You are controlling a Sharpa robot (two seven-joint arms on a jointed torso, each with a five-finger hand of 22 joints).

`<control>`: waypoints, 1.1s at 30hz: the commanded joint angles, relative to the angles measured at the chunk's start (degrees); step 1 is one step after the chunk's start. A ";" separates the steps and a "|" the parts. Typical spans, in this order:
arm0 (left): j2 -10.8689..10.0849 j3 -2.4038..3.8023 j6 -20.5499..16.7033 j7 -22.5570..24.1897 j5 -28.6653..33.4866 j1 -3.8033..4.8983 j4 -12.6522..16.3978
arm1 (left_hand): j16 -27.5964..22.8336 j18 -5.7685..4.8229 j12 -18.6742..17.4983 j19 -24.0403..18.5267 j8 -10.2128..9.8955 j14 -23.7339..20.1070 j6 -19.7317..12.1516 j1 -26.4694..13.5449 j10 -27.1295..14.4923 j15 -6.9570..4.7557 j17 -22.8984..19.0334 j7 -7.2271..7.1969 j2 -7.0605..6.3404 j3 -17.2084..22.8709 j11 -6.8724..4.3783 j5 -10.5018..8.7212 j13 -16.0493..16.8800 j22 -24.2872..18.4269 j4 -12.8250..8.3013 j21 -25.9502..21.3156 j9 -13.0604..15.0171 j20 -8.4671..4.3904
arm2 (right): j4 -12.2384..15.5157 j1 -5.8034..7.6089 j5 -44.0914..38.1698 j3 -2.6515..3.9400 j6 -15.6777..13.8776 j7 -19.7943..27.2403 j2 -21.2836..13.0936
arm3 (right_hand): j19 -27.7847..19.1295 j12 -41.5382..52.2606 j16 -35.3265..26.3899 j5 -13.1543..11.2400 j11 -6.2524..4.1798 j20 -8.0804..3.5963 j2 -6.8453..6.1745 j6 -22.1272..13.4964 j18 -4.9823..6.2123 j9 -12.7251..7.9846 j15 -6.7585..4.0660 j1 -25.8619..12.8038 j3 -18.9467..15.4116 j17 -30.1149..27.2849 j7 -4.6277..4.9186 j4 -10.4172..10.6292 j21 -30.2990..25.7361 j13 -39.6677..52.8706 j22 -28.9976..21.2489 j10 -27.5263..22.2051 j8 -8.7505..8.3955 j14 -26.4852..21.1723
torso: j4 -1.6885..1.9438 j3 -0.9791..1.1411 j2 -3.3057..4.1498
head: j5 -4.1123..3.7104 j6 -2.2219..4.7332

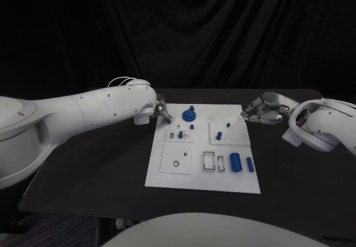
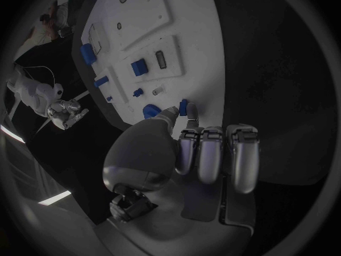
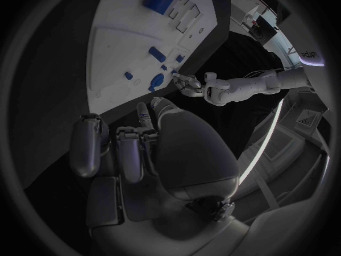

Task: Assemble the parts on the task board

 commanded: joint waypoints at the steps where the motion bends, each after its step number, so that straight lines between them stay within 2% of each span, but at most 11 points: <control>1: 0.04 0.05 0.33 0.69 -0.07 -0.14 -0.04 | -0.03 -0.79 0.16 6.02 0.41 6.05 -0.35 0.77 5.96 0.22 15.09 -0.10 -0.19 0.69 0.16 0.84 15.07 15.09 -0.24 -0.20 0.22 0.38 | -0.06 -0.15 -0.26 0.05 0.49 -1.04 0.00 | -0.45 -0.26 -0.36 0.05 0.12 0.01 0.18 0.17 0.40 -0.05 0.08 0.53 0.42 12.42 0.19 -0.02 -0.27 13.17 10.38 4.30 -0.19 5.01 | -0.01 0.01 0.00 | 0.05 0.01; 4: -0.02 0.05 0.35 0.79 -0.07 -0.15 -0.04 | -0.03 -0.79 0.16 6.02 0.62 6.05 -0.16 0.92 5.96 0.14 15.09 -0.23 -0.39 1.69 0.05 2.43 15.07 15.09 -0.46 -0.20 0.62 0.27 | -0.07 -0.15 -0.26 0.05 0.61 -1.14 0.00 | -0.50 -0.29 -0.43 0.12 0.12 0.02 0.18 0.17 0.42 -0.05 0.08 0.60 0.48 12.32 0.20 -0.04 -0.36 13.11 10.35 4.25 -0.19 4.96 | 0.00 0.00 0.01 | 0.01 0.01; 7: -0.11 0.05 0.47 0.79 -0.07 -0.15 -0.06 | -0.03 -0.79 0.16 6.02 0.87 6.05 0.14 1.46 5.96 -0.08 15.09 -0.51 -0.92 3.84 -0.19 5.08 15.07 15.09 -1.15 -0.20 1.12 0.06 | -0.08 -0.15 -0.26 0.05 0.76 -1.27 0.00 | -0.50 -0.29 -0.43 0.12 0.12 0.02 0.18 0.17 0.42 -0.05 0.08 0.60 0.48 12.32 0.20 -0.04 -0.36 13.11 10.35 4.25 -0.19 4.96 | -0.03 0.00 -0.02 | 0.04 0.01; 10: -0.29 0.05 0.39 0.82 -0.07 -0.16 -0.06 | -0.03 -0.79 0.16 6.02 0.92 6.05 0.29 1.44 5.96 -0.20 15.09 -0.64 -1.37 5.26 -0.31 6.19 15.07 15.09 -1.40 -0.20 1.36 -0.03 | -0.09 -0.15 -0.26 0.05 0.89 -1.38 0.02 | -0.58 -0.35 -0.48 0.18 0.13 0.02 0.19 0.17 0.45 -0.05 0.08 0.67 0.56 12.25 0.20 -0.07 -0.51 13.01 10.30 4.14 -0.19 4.94 | 0.00 0.00 0.01 | 0.02 0.01; 11: -0.36 0.05 0.26 0.88 -0.07 -0.16 -0.03 | -0.03 -0.79 0.16 6.02 0.96 6.05 0.43 1.57 5.96 -0.28 15.09 -0.67 -1.90 6.69 -0.41 7.87 15.07 15.09 -1.79 -0.20 1.53 -0.19 | -0.09 -0.15 -0.26 0.05 0.94 -1.43 0.01 | -0.58 -0.35 -0.48 0.18 0.13 0.02 0.19 0.17 0.45 -0.05 0.08 0.67 0.56 12.25 0.20 -0.07 -0.51 13.01 10.30 4.14 -0.19 4.94 | 0.00 0.00 0.01 | -0.01 0.01; 15: -0.63 0.05 -0.18 0.95 -0.07 -0.17 0.15 | -0.03 -0.79 0.16 6.02 1.24 6.05 1.08 1.40 5.96 -0.51 15.09 -1.04 -3.27 10.23 -0.67 10.34 15.07 15.09 -2.67 -0.20 2.06 -0.34 | -0.09 -0.16 -0.26 0.05 1.17 -1.62 -0.04 | -0.64 -0.38 -0.59 0.21 0.13 0.02 0.19 0.16 0.48 -0.06 0.08 0.73 0.62 12.09 0.20 -0.09 -0.62 12.97 10.27 4.10 -0.20 4.87 | -0.01 0.01 0.00 | 0.02 0.01; 20: -1.29 0.05 -1.19 1.00 -0.08 -0.17 0.95 | -0.03 -0.79 0.16 6.02 1.27 6.05 1.76 0.95 5.96 -0.75 15.09 -1.26 -4.70 13.83 -0.91 10.75 15.07 15.09 -3.85 -0.20 2.32 -0.56 | -0.09 -0.17 -0.26 0.05 1.46 -1.90 -0.09 | -0.85 -0.53 -0.84 0.27 0.14 0.03 0.18 0.16 0.58 -0.06 0.09 0.83 0.72 11.73 0.21 -0.12 -1.03 12.69 10.13 3.83 -0.20 4.72 | -0.02 0.00 -0.01 | -0.01 0.01; 25: -2.94 0.05 -3.33 0.74 3.13 -0.16 3.23 | -0.03 -0.79 0.16 6.02 1.04 6.05 1.98 0.42 5.96 -0.80 15.09 -1.26 -5.16 15.28 -0.94 10.67 15.07 15.09 -4.11 -0.20 2.23 -0.61 | -0.03 -0.19 -0.26 0.05 1.65 -2.12 -0.28 | -0.95 -0.59 -0.92 0.28 0.15 0.03 0.17 0.15 0.62 -0.07 0.09 0.87 0.77 11.62 0.22 -0.13 -1.21 12.61 10.07 3.74 -0.20 4.67 | -0.03 -0.01 -0.02 | -0.11 0.01; 30: -6.50 0.05 -6.10 0.48 5.45 -0.13 8.57 | -0.03 -0.79 0.16 6.02 0.97 6.05 2.10 0.28 5.96 -0.83 15.09 -1.28 -5.55 16.18 -0.96 10.84 15.07 15.09 -4.35 -0.20 2.26 -0.65 | 0.00 -0.19 -0.26 0.05 1.58 -2.28 -0.47 | -1.00 -0.62 -0.98 0.30 0.16 0.03 0.15 0.14 0.64 -0.07 0.10 0.92 0.83 11.54 0.23 -0.14 -1.29 12.55 10.05 3.68 -0.21 4.64 | 0.01 -0.02 -0.04 | -0.25 0.01; 33: -8.65 0.05 -7.32 0.22 5.90 -0.11 12.23 | -0.03 -0.79 0.16 6.02 0.97 6.05 2.25 -0.05 5.96 -0.83 15.09 -1.24 -5.73 16.46 -0.93 10.81 15.07 15.09 -4.24 -0.20 2.26 -0.66 | -0.02 -0.20 -0.26 0.05 1.50 -2.30 -0.60 | -1.00 -0.62 -0.98 0.30 0.16 0.03 0.15 0.14 0.64 -0.07 0.10 0.92 0.83 11.54 0.23 -0.14 -1.29 12.55 10.05 3.68 -0.21 4.64 | -0.02 0.00 -0.02 | -0.08 0.01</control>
